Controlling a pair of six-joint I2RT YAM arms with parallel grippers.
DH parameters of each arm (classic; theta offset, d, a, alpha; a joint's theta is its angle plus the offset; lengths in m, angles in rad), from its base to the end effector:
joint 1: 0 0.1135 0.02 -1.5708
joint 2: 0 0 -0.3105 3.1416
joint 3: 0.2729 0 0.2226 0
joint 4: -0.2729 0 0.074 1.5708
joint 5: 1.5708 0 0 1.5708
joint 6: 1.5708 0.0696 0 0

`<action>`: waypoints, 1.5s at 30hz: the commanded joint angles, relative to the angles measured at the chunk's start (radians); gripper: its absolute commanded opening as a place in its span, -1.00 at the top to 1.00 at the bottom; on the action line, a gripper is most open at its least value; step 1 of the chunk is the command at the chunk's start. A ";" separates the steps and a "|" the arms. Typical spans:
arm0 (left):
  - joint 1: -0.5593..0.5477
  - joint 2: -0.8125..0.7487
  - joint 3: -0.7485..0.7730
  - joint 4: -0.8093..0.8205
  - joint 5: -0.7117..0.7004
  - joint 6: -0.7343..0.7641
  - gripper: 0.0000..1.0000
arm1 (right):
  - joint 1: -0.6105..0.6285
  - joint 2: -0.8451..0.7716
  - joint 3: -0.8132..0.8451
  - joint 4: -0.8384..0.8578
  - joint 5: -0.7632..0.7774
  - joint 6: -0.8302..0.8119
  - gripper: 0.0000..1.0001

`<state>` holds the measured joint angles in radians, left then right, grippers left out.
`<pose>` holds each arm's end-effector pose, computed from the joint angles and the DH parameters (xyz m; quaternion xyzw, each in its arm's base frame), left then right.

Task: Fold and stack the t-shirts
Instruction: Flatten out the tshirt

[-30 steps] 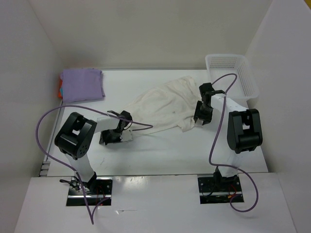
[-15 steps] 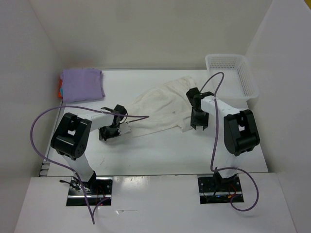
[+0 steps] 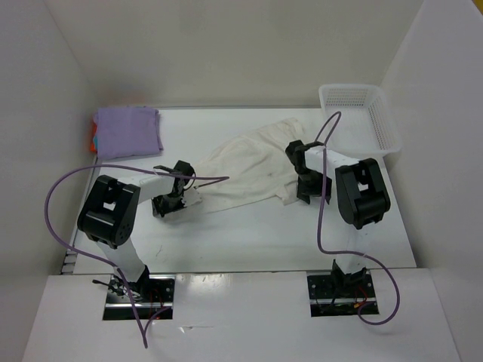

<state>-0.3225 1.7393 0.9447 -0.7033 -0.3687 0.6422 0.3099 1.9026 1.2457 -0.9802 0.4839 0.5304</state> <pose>0.2689 -0.0634 0.1701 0.4498 0.8734 0.1865 0.0062 0.3132 0.0663 0.1884 0.0989 0.9653 -0.2318 0.0683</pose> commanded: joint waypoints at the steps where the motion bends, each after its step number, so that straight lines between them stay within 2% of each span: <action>1: 0.007 -0.012 0.012 0.036 0.062 -0.026 1.00 | -0.011 0.007 0.017 0.034 0.029 0.013 -0.48; 5: 0.007 -0.012 0.031 0.036 0.062 -0.026 1.00 | 0.026 0.007 0.059 0.034 0.062 0.013 -0.50; 8: 0.007 -0.012 0.031 0.036 0.062 -0.026 1.00 | 0.026 0.065 0.115 0.011 0.087 0.013 -0.50; 13: 0.007 -0.030 0.031 0.036 0.062 -0.036 1.00 | 0.026 0.101 0.104 0.095 0.073 -0.018 -0.48; 16: 0.007 -0.040 0.010 0.036 0.071 -0.036 1.00 | 0.026 0.073 0.093 0.162 0.035 -0.056 -0.25; 19: 0.016 -0.040 0.009 0.036 0.062 -0.036 1.00 | 0.005 0.061 0.081 0.213 -0.005 -0.084 0.21; 20: 0.016 -0.049 0.009 0.036 0.062 -0.036 1.00 | -0.008 0.061 0.072 0.238 -0.005 -0.084 0.48; 21: 0.016 -0.049 0.020 0.036 0.062 -0.036 1.00 | -0.008 0.061 0.072 0.250 -0.016 -0.093 0.59; 23: 0.028 -0.058 0.020 0.027 0.062 -0.036 1.00 | -0.029 0.061 0.072 0.259 -0.030 -0.093 0.68; 26: 0.039 -0.070 0.020 0.027 0.053 -0.036 1.00 | -0.040 0.061 0.072 0.270 -0.007 -0.102 0.68; 28: 0.049 -0.081 0.020 0.027 0.053 -0.027 1.00 | -0.040 0.061 0.081 0.241 0.048 -0.102 0.14; 30: 0.059 -0.090 0.020 0.027 0.053 -0.027 1.00 | -0.040 0.061 0.081 0.230 0.082 -0.093 -0.19; 34: 0.068 -0.090 0.020 0.027 0.053 -0.027 1.00 | -0.040 0.036 0.081 0.230 0.113 -0.084 -0.37; 39: 0.068 -0.090 0.029 0.027 0.043 -0.018 1.00 | -0.049 0.046 0.090 0.313 0.003 -0.147 -0.37; 41: 0.068 -0.090 0.038 0.027 0.043 -0.009 1.00 | -0.060 0.056 0.090 0.357 -0.030 -0.173 -0.27; 42: 0.068 -0.090 0.039 0.027 0.043 -0.009 1.00 | -0.074 0.065 0.090 0.377 -0.065 -0.193 -0.20; 43: 0.068 -0.090 0.039 0.027 0.043 -0.009 1.00 | -0.083 0.065 0.090 0.409 -0.089 -0.204 0.03; 45: 0.068 -0.100 0.039 0.027 0.043 -0.009 1.00 | -0.098 0.078 0.090 0.429 -0.164 -0.216 0.29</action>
<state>-0.2623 1.6768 0.9558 -0.6720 -0.3313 0.6254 0.2420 1.9659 1.3296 -0.6796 0.4461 0.3424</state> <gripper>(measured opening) 0.000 0.390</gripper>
